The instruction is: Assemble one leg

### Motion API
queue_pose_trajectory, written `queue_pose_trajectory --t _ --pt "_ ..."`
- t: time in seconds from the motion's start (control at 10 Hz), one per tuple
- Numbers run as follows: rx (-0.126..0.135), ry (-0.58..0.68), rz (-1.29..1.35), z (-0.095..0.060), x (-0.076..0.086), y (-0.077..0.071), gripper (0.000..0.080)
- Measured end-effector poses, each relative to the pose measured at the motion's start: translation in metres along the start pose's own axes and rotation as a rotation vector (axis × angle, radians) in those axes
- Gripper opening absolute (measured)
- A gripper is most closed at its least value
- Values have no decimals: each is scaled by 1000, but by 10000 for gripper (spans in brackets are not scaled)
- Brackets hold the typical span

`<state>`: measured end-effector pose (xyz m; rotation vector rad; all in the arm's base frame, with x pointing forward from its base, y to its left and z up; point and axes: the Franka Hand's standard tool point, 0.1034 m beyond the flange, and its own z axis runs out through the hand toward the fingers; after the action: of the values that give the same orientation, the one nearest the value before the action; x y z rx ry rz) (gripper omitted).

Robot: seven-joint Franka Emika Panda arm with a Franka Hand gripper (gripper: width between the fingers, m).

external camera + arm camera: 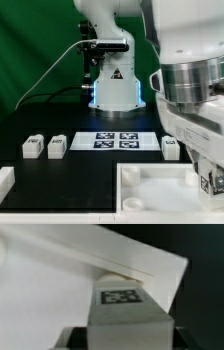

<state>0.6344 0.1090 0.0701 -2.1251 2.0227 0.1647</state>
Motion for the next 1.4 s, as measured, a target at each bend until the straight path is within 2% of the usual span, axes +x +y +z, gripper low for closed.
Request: queue_pose_trajectory --t 0.2,0.4,0.5,0.6,0.7,0.8,1.1,1.2,1.3,1.4 --pt "-7 -14 211 0 -3 -1 295" --pt "-7 -14 180 1 -4 0 295" --pt "-7 -14 135 1 -4 0 505" --pt "-8 -13 124 1 -4 0 505" --pt "-20 -11 -54 0 -5 1 623" --pt "-20 6 -344 -3 -5 -2 641" --pt "-21 6 -637 -2 -4 -2 648" --pt "-37 19 -781 0 -5 -1 649" --pt "-95 55 -1077 5 -10 4 649" --pt "-130 63 -1269 5 -14 4 649"
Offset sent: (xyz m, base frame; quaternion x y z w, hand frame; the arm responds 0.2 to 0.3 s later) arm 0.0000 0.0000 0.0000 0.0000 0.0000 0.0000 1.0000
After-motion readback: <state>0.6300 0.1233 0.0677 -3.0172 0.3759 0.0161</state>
